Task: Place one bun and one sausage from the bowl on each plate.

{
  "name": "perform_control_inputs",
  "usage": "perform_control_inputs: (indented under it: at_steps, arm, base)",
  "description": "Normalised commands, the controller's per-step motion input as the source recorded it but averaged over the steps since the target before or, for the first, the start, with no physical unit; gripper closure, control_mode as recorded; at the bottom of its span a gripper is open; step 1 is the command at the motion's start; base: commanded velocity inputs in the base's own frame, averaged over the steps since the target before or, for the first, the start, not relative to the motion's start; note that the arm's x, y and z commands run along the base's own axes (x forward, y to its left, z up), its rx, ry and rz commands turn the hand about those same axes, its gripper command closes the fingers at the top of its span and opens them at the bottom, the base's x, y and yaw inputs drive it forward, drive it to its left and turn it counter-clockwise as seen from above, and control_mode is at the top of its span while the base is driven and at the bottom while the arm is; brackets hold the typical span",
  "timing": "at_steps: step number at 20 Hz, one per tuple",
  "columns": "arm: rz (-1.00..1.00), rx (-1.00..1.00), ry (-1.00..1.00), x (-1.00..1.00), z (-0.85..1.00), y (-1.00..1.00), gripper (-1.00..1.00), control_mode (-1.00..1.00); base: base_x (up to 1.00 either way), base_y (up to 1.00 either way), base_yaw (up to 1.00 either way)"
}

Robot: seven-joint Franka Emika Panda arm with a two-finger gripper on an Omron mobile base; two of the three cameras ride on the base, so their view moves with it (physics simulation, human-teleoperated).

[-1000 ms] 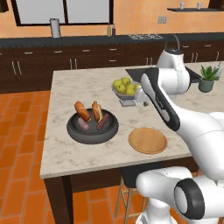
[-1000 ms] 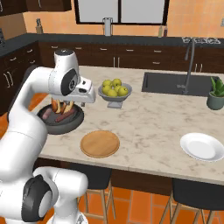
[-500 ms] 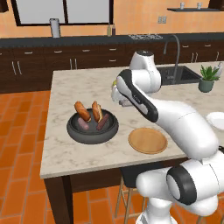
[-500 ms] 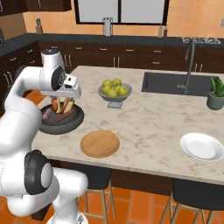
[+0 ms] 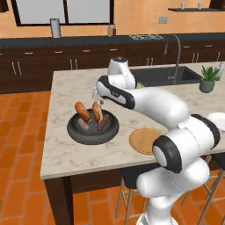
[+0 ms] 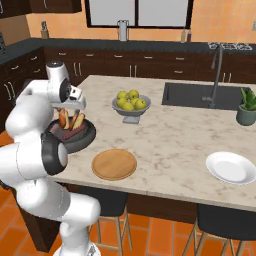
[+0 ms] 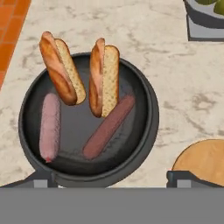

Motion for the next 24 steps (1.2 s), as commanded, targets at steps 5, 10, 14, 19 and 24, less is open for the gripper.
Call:
perform_control_inputs:
  at_steps: [5, 10, 14, 19, 24]
  arm:
    - [0.0, 0.01, -0.01, 0.98, -0.28, 0.12, -1.0, -1.0]
    - [0.0, 0.0, 0.03, 0.64, -0.65, 0.15, -1.0, -1.0]
    - [0.0, 0.0, 0.0, 0.34, -0.37, 0.41, -1.0, -1.0]
    - [0.0, 0.0, 0.01, 0.31, -0.36, 0.07, -1.0, -1.0]
    - [0.0, 0.0, 0.05, 0.13, -0.44, 0.0, -1.0, -1.0]
  base:
    - [0.0, 0.0, 0.0]
    - [0.0, 0.0, 0.0]
    - [0.0, 0.0, 0.0]
    - [0.0, 0.0, 0.0]
    - [0.0, 0.0, 0.0]
